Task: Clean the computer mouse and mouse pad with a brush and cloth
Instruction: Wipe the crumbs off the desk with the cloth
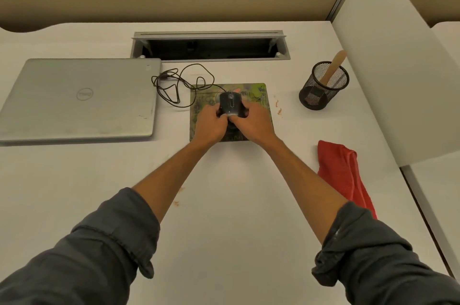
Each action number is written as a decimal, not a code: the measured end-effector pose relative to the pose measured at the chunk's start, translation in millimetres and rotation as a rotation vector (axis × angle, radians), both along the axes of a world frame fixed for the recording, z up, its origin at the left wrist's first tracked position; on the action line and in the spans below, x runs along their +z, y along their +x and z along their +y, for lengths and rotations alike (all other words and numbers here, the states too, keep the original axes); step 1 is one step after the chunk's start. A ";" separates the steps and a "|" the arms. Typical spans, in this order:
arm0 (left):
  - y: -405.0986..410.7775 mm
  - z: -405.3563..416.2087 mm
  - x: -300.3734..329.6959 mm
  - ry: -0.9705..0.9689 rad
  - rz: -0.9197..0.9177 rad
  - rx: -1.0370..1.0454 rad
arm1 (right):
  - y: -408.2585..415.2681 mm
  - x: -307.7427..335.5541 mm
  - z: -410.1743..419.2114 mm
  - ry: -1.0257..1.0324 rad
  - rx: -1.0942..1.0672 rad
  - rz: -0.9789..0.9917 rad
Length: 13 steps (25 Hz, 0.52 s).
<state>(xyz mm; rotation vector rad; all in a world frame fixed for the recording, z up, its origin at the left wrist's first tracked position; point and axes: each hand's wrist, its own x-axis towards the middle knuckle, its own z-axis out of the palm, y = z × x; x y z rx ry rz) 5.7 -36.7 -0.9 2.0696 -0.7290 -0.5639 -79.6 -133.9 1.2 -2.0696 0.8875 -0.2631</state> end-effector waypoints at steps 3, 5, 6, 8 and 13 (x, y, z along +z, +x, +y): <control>0.5 5.4 -1.3 0.003 -0.021 -0.029 | -17.5 5.5 2.2 -0.013 0.011 -0.021; 1.2 17.3 -4.2 0.013 -0.084 -0.028 | -47.8 8.2 -2.1 -0.147 -0.019 0.077; 1.6 26.3 -5.9 0.013 -0.127 -0.023 | -68.8 8.3 -5.8 -0.243 -0.045 0.142; 4.1 47.5 -11.4 0.015 -0.225 -0.042 | -118.0 6.4 -11.3 -0.452 -0.163 0.257; 8.9 93.8 -23.2 0.134 -0.512 -0.146 | -206.0 -11.1 0.6 -0.598 -0.391 0.553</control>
